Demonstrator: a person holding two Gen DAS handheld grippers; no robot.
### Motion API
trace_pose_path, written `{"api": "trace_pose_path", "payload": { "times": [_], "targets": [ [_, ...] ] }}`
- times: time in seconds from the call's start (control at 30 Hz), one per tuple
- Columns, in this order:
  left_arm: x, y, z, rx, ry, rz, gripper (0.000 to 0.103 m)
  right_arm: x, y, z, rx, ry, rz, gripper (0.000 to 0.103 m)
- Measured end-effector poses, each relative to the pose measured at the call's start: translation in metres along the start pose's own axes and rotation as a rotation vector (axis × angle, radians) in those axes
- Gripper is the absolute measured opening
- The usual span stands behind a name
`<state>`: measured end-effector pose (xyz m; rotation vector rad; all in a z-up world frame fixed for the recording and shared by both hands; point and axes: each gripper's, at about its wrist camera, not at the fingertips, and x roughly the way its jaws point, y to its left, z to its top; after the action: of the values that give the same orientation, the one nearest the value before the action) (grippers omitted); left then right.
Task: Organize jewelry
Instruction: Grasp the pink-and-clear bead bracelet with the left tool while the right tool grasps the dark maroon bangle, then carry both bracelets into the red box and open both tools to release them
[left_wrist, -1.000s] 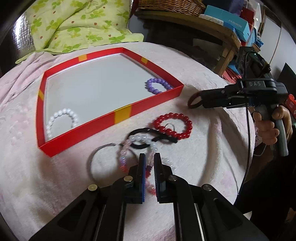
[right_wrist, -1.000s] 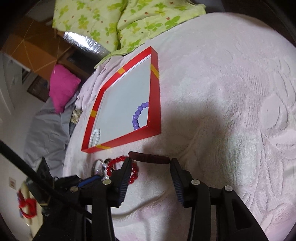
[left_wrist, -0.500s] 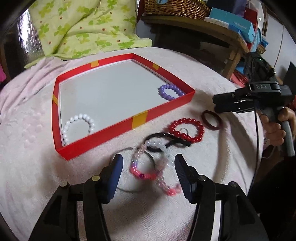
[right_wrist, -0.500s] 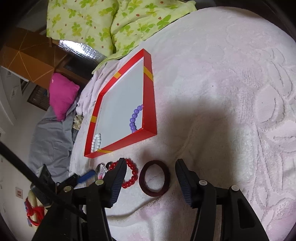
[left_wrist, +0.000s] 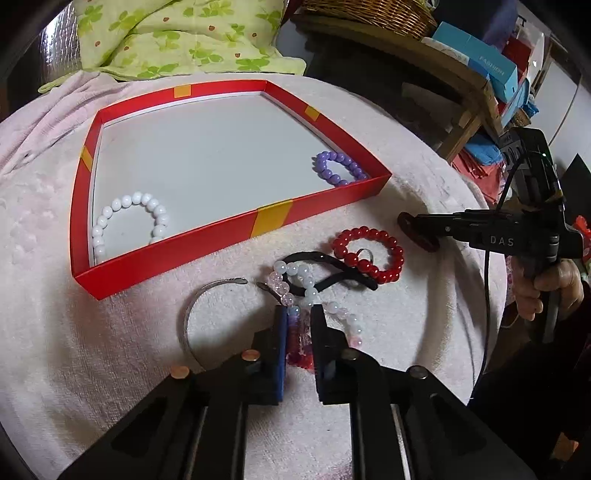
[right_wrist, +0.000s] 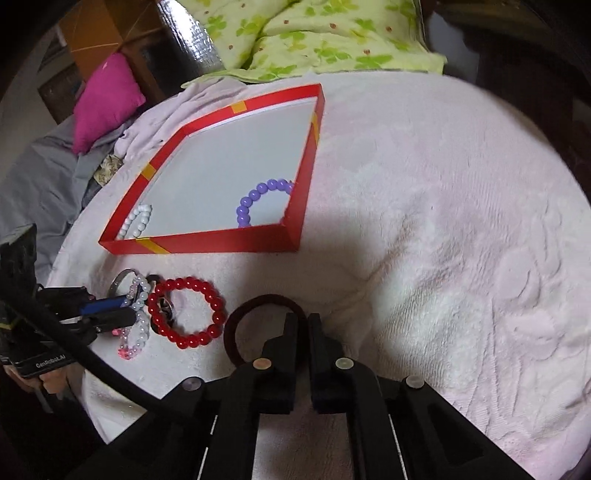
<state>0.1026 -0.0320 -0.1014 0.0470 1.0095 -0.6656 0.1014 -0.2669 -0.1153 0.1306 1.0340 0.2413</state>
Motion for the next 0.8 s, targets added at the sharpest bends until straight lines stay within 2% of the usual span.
{"api": "trace_pose_path", "payload": {
  "times": [0.13, 0.37, 0.6, 0.67, 0.8],
  "targets": [
    [-0.007, 0.0, 0.001, -0.015, -0.019, -0.016, 0.009, -0.009, 0.004, 0.005, 0.011, -0.036, 0.04, 0.005],
    [-0.035, 0.002, 0.007, -0.043, -0.101, -0.092, 0.008, -0.024, 0.018, 0.012, 0.016, -0.105, 0.124, 0.005],
    [-0.058, 0.006, 0.016, -0.057, -0.174, -0.142, 0.008, -0.031, 0.036, 0.022, 0.024, -0.169, 0.165, 0.005],
    [-0.054, 0.007, 0.014, -0.055, -0.152, -0.119, 0.008, -0.029, 0.039, 0.024, 0.025, -0.166, 0.177, 0.005],
    [-0.03, 0.01, 0.003, -0.052, -0.035, -0.067, 0.008, -0.024, 0.043, 0.024, 0.018, -0.151, 0.173, 0.005]
  ]
}}
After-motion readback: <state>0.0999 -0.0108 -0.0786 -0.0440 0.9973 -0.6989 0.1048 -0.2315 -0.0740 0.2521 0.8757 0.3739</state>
